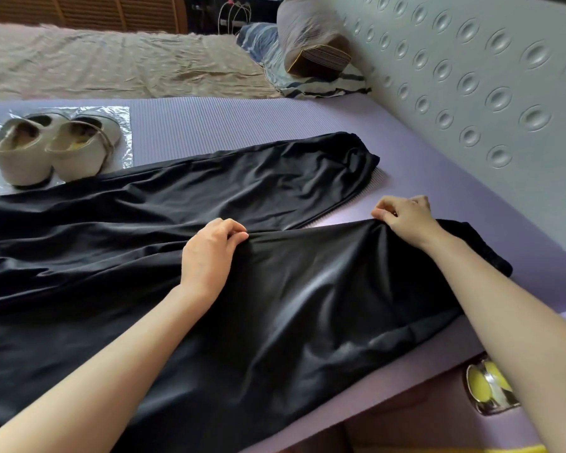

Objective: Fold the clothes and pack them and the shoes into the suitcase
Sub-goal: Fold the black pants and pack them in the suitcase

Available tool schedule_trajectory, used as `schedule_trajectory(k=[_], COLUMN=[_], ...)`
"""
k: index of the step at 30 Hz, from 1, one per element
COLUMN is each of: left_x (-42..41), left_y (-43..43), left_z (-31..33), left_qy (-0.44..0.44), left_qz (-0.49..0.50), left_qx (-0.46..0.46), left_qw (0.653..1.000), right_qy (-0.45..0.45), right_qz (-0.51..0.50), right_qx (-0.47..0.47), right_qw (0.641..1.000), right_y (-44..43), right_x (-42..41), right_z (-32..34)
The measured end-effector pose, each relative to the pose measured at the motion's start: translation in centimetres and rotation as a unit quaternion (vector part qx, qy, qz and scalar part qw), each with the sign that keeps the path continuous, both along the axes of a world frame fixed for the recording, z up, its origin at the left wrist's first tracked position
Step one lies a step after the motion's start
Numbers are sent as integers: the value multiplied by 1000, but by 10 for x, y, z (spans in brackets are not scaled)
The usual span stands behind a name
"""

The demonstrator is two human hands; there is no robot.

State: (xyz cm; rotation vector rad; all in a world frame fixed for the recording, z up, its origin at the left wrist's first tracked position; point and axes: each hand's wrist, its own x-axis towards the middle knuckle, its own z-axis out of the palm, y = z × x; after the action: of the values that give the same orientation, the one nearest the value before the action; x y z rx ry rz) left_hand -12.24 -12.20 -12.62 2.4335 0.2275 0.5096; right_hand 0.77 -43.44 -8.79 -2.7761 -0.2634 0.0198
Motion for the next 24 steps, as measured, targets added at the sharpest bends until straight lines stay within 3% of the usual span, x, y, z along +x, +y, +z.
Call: schedule_trajectory(k=[3, 8, 11, 15, 18, 22, 24], left_x=[7, 8, 5, 3, 2, 2, 0], left_y=[-6, -25, -47, -73, -76, -80, -85], left_z=[-11, -17, -22, -33, -38, -31, -27], left_qy=[2, -54, -50, 45, 84, 102, 100], left_qz=[-5, -38, -113, -195, -196, -186, -185], left_qx=[70, 139, 178, 234, 246, 239, 249], left_qw=[998, 988, 976, 951, 946, 947, 945], right_qy=[-16, -65, -51, -33, -10, -119, -169], right_qz=[-9, -121, -271, -418, -443, -428, -373], right_qx=[-45, 2, 10, 3, -4, 90, 62], right_qw=[999, 991, 961, 908, 897, 891, 910], right_y=[7, -8, -44, -81, -93, -98, -100], right_x=[4, 3, 6, 3, 2, 5, 9], right_z=[-12, -21, -14, -10, -11, -2, 11])
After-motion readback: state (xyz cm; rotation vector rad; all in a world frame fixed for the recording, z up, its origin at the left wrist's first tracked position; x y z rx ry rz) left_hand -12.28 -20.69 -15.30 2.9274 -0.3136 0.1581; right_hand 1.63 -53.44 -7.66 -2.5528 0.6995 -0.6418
